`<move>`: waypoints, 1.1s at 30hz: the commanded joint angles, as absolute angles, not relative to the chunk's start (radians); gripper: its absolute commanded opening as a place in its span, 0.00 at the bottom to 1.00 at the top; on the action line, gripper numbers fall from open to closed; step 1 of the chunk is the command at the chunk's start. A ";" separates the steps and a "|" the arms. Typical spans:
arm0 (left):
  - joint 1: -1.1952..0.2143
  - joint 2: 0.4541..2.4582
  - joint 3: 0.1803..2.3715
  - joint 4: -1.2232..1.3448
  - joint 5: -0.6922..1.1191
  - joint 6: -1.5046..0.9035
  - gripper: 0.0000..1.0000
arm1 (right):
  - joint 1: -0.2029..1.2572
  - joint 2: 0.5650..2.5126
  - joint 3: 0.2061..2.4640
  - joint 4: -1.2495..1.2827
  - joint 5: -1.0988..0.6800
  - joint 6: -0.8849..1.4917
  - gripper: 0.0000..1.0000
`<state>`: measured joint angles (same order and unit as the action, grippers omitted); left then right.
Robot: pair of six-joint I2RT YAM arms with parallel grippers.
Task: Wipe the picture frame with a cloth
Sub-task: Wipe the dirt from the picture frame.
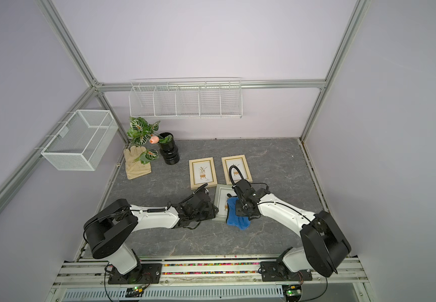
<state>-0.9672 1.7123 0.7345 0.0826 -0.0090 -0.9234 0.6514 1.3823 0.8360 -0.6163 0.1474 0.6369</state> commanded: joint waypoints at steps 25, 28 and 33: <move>-0.973 1.917 0.594 -0.385 0.035 -0.925 0.33 | 0.708 1.451 0.982 -0.577 0.115 0.616 0.07; -0.973 1.915 0.597 -0.391 0.033 -0.923 0.33 | 0.727 1.537 1.030 -0.605 0.134 0.626 0.07; -0.973 1.919 0.592 -0.387 0.036 -0.920 0.33 | 0.630 1.574 1.024 -0.592 0.183 0.588 0.07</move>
